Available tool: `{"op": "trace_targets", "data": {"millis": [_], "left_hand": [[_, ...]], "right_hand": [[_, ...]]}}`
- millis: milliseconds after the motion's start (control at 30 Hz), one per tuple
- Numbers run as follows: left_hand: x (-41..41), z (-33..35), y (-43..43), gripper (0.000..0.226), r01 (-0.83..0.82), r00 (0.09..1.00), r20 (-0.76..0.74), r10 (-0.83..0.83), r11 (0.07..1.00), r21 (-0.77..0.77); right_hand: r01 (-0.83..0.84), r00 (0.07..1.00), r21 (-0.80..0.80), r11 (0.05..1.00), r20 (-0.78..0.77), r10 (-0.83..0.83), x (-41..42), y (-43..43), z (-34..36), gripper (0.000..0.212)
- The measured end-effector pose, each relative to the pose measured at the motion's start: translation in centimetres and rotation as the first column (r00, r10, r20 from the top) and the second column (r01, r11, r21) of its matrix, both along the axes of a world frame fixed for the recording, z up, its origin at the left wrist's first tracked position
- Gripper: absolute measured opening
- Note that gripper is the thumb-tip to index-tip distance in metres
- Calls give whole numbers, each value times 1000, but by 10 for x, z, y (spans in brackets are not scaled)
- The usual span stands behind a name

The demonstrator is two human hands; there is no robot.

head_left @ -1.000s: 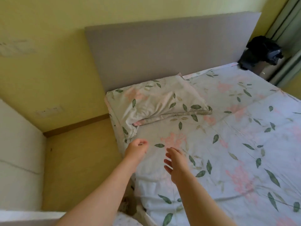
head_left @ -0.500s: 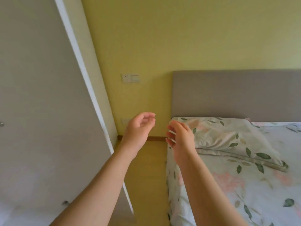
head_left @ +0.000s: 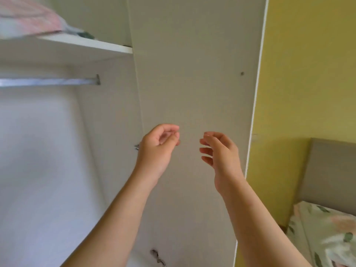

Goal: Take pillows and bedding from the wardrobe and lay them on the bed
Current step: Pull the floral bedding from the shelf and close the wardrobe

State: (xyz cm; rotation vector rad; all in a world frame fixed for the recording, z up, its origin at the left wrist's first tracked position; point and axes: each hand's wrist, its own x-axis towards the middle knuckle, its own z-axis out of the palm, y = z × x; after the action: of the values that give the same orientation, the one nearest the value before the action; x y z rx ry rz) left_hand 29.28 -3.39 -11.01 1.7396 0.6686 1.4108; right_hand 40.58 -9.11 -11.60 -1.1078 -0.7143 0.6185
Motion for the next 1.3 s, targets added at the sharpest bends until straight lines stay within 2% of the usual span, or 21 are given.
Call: {"op": "trace_targets", "data": {"millis": [200,400,500,633,733,800,833,933,1000,1100,1167,1233,1300], "left_hand": [[-89,31,23,27,-231,973,-10,232,970,73],[-164,55,27,24,-456,888,4,459,880,135],[-196,74,24,22,-562,820,22,571,799,215],[-228,99,28,15,-710,679,61,732,633,309],[-249,113,26,14,-774,537,63,841,462,433],[-261,119,18,20,-764,423,76,903,310,567],[-269,121,12,25,-735,341,94,935,203,646],[-298,126,0,24,-509,-8,207,978,-182,842],[-315,130,-10,20,-366,-179,255,950,-305,879],[-340,136,-25,43,-250,-427,197,883,-325,912],[-353,144,-41,71,-280,-560,29,828,-223,934],[-364,155,-49,93,-437,-610,-202,766,-113,892],[-374,159,-50,90,-565,-577,-326,749,-77,822]], "right_hand": [[-205,978,54,977,49,202,-77,51,29,17],[-419,907,125,900,103,408,-145,89,56,15],[-514,857,168,841,144,494,-176,101,73,17],[-632,772,180,753,222,595,-214,111,99,14],[-687,723,204,697,287,629,-238,112,119,12],[-718,692,234,655,332,641,-251,110,132,12],[-732,678,247,635,356,642,-258,110,137,13],[-756,651,286,589,423,630,-280,109,150,17],[-765,641,320,558,457,617,-295,109,155,18],[-776,624,350,525,543,562,-319,107,158,17],[-768,615,352,535,638,463,-333,104,158,26],[-753,601,350,557,709,368,-343,100,160,37],[-749,595,358,558,733,329,-347,97,162,43]]}}
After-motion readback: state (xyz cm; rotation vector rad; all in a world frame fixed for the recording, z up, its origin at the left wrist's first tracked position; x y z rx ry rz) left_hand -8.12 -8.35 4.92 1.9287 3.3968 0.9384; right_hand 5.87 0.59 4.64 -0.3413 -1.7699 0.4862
